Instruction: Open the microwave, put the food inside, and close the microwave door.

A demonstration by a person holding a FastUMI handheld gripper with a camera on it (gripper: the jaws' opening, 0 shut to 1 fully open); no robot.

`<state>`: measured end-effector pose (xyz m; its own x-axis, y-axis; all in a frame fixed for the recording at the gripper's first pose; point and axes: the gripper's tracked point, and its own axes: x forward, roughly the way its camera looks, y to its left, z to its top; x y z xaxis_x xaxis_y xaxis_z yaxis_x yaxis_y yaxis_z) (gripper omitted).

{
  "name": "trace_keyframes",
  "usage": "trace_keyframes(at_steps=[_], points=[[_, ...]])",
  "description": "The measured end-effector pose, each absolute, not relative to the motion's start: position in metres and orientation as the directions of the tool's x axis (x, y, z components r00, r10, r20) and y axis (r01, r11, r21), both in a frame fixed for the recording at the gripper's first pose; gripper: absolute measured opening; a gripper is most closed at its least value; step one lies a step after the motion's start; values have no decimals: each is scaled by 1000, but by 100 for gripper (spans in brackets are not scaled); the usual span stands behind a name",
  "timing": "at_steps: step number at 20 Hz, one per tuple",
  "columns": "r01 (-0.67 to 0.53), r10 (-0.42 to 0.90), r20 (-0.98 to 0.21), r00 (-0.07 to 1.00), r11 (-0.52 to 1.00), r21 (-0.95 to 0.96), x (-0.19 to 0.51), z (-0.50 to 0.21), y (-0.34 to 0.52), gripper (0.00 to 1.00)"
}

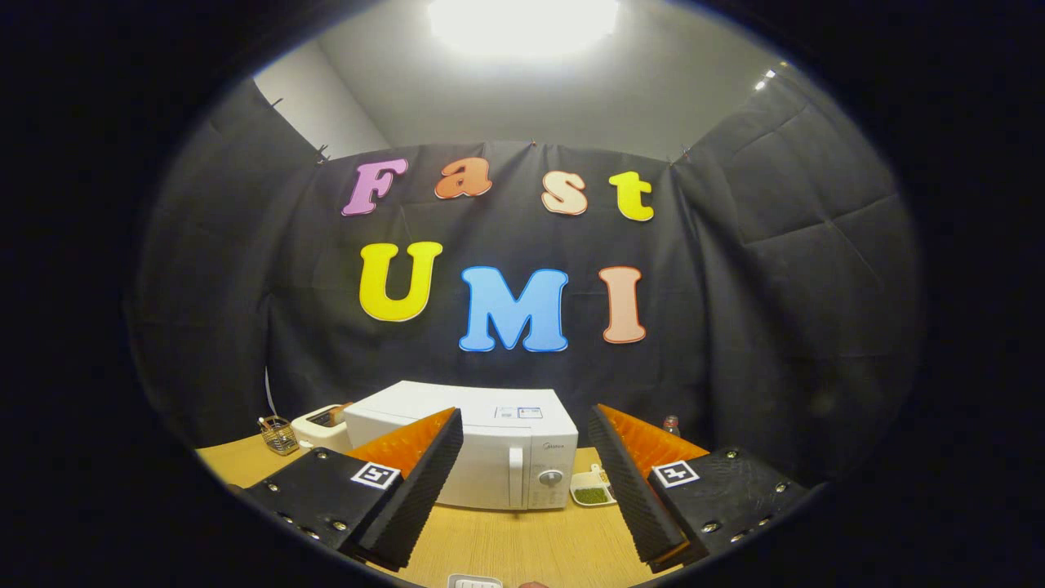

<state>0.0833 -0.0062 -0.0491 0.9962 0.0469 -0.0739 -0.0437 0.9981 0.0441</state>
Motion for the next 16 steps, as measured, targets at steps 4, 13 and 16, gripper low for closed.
trace_keyframes(at_steps=[4,13,16], points=[[-85,88,-125,988,996,33,122,-79,4,97],[-141,155,-229,961,987,74,194,-150,17,97],[-135,155,-273,949,987,91,217,-177,14,97]])
